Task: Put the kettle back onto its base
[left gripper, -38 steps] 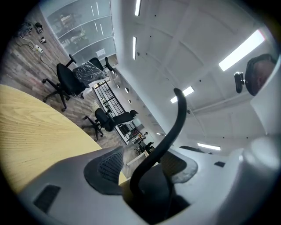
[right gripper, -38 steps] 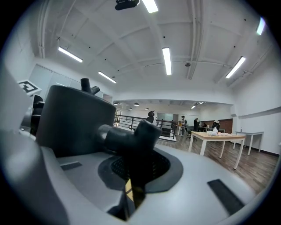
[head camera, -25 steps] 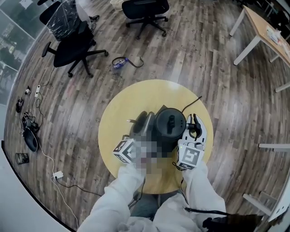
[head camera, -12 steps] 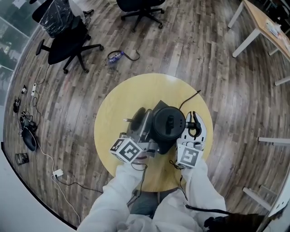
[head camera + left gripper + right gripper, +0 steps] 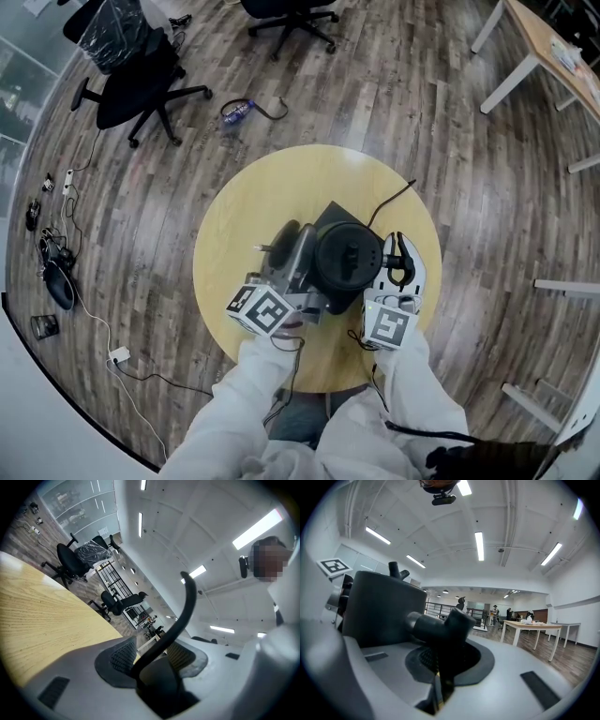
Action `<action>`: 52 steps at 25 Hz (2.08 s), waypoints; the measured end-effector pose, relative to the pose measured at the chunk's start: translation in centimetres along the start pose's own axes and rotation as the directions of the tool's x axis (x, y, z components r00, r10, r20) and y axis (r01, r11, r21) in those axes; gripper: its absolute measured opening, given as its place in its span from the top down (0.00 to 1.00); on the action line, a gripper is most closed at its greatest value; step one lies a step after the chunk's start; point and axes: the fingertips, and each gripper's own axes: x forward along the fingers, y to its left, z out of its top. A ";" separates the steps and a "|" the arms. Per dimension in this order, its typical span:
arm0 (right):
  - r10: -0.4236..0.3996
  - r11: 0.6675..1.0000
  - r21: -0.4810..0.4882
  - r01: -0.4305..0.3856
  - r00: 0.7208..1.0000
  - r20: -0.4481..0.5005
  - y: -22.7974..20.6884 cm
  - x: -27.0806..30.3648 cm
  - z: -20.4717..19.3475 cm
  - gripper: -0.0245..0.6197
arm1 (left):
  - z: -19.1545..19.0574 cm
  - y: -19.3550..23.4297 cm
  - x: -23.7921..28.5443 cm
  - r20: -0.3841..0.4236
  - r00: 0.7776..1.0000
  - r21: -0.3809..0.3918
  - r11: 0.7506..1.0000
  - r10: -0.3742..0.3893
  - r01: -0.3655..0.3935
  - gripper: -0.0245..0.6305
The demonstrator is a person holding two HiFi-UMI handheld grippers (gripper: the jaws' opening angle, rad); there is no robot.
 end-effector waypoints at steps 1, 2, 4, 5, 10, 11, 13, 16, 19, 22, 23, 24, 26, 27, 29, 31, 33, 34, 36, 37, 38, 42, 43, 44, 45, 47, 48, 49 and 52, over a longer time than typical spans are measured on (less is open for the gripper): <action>0.000 1.000 -0.015 0.000 1.000 0.003 0.3 -0.2 -0.1 0.90 | -0.1 0.2 -0.2 -0.003 1.000 -0.012 1.000 0.009 -0.009 0.66; -0.001 1.000 -0.030 0.001 1.000 0.003 0.4 -0.4 -0.2 0.90 | -0.2 0.3 -0.3 -0.008 1.000 -0.022 1.000 0.016 -0.016 0.66; 0.002 0.999 -0.040 -0.002 1.000 -0.009 0.3 -0.5 -0.5 0.90 | -0.3 0.2 -0.3 -0.022 0.999 -0.022 0.999 0.025 -0.025 0.66; 0.008 0.999 -0.042 -0.008 1.000 -0.012 0.3 -0.4 -0.5 0.90 | -0.4 0.2 -0.3 -0.022 0.999 -0.024 0.999 0.025 -0.026 0.66; 0.038 0.998 -0.039 -0.040 0.998 -0.042 0.5 -0.6 -0.6 0.90 | -0.4 1.0 -1.2 0.020 0.999 -0.055 0.997 0.050 -0.049 0.65; 0.037 0.999 -0.027 -0.039 0.998 -0.051 0.4 -0.7 -0.7 0.90 | -0.2 0.9 -1.5 0.015 0.998 -0.045 0.997 0.069 -0.068 0.65; 0.028 1.000 -0.004 -0.028 0.998 -0.065 0.3 -1.3 -0.8 0.87 | 0.1 0.9 -2.1 0.015 0.996 -0.024 0.996 0.088 -0.088 0.65; 0.010 1.000 0.005 -0.009 0.997 -0.083 0.2 -2.5 -1.4 0.84 | 0.5 1.2 -3.2 0.032 0.997 0.008 0.997 0.077 -0.077 0.65; -0.006 1.000 0.004 0.007 0.996 -0.090 0.1 -3.6 -1.5 0.82 | 0.4 1.2 -4.6 0.027 0.997 0.041 0.996 0.079 -0.080 0.65; -0.012 1.000 0.015 0.014 0.994 -0.110 0.2 -4.9 -1.5 0.80 | -0.1 1.0 -6.2 0.003 0.994 0.104 0.989 0.107 -0.107 0.65; -0.017 1.000 0.018 0.020 0.993 -0.120 0.2 -5.4 -1.6 0.80 | -0.3 0.8 -6.7 -0.007 0.992 0.137 0.983 0.122 -0.120 0.65; -0.025 0.999 0.021 0.028 0.991 -0.130 0.0 -5.9 -1.7 0.80 | -0.5 0.6 -7.2 -0.017 0.990 0.175 0.976 0.138 -0.132 0.65; -0.045 0.998 0.031 0.051 0.987 -0.155 -0.3 -7.0 -1.9 0.80 | -0.9 -0.1 -8.3 -0.039 0.985 0.270 0.951 0.168 -0.152 0.65; -0.055 0.997 0.039 0.063 0.984 -0.170 -0.5 -7.7 -2.0 0.80 | -1.2 -0.6 -8.8 -0.053 0.982 0.326 0.932 0.183 -0.157 0.65; -0.062 0.995 0.061 0.075 0.979 -0.196 -0.7 -9.2 -1.8 0.80 | -1.9 -2.0 -9.8 -0.090 0.974 0.443 0.884 0.209 -0.149 0.65; -0.049 0.995 0.078 0.067 0.974 -0.219 -0.4 -10.8 -1.2 0.80 | -2.9 -3.8 -11.1 -0.131 0.966 0.541 0.833 0.223 -0.119 0.66; -0.019 0.996 0.077 0.039 0.969 -0.245 0.5 -12.3 -0.4 0.80 | -3.7 -5.6 -12.5 -0.163 0.960 0.598 0.797 0.229 -0.089 0.66; -0.002 0.997 0.075 0.021 0.967 -0.255 1.0 -13.0 0.1 0.81 | -4.0 -6.4 -13.3 -0.175 0.956 0.611 0.787 0.234 -0.081 0.67; 0.034 0.997 0.080 -0.013 0.963 -0.266 1.9 -14.2 1.3 0.91 | -4.4 -7.8 -14.7 -0.188 0.950 0.623 0.778 0.249 -0.080 0.74; 0.051 0.996 0.089 -0.028 0.962 -0.270 2.3 -14.7 1.9 0.93 | -4.3 -8.5 -15.3 -0.188 0.949 0.628 0.774 0.254 -0.083 0.83; 0.066 0.994 0.102 -0.040 0.959 -0.274 2.6 -15.1 2.4 0.94 | -4.2 -9.2 -15.8 -0.185 0.949 0.632 0.771 0.255 -0.084 0.95; 0.093 0.988 0.147 -0.048 0.942 -0.321 3.5 -16.7 2.7 0.94 | -4.6 -10.5 -17.6 -0.206 0.948 0.628 0.776 0.242 -0.062 0.96; 0.096 0.987 0.151 -0.048 0.939 -0.330 3.6 -17.0 2.6 0.94 | -4.9 -10.6 -17.9 -0.219 0.945 0.626 0.778 0.244 -0.056 0.96; 0.100 0.987 0.152 -0.051 0.938 -0.333 3.7 -17.3 2.5 0.94 | -5.0 -10.7 -18.2 -0.229 0.943 0.626 0.778 0.243 -0.049 0.96; 0.104 0.987 0.150 -0.056 0.937 -0.333 3.8 -17.5 2.6 0.94 | -5.2 -10.9 -18.3 -0.236 0.942 0.625 0.779 0.238 -0.041 0.96; 0.111 0.987 0.144 -0.066 0.937 -0.331 3.9 -18.1 2.7 0.94 | -5.3 -11.5 -18.6 -0.249 0.943 0.621 0.784 0.220 -0.019 0.96; 0.114 0.987 0.142 -0.070 0.937 -0.330 4.0 -18.4 2.8 0.94 | -5.4 -11.7 -18.8 -0.256 0.944 0.617 0.787 0.209 -0.007 0.96; 0.116 0.987 0.141 -0.072 0.937 -0.329 4.1 -18.8 2.8 0.94 | -5.6 -12.0 -19.0 -0.264 0.944 0.613 0.790 0.199 0.005 0.96; 0.119 0.988 0.136 -0.078 0.937 -0.327 4.3 -19.8 2.8 0.94 | -5.8 -12.2 -19.5 -0.272 0.943 0.612 0.791 0.190 0.017 0.96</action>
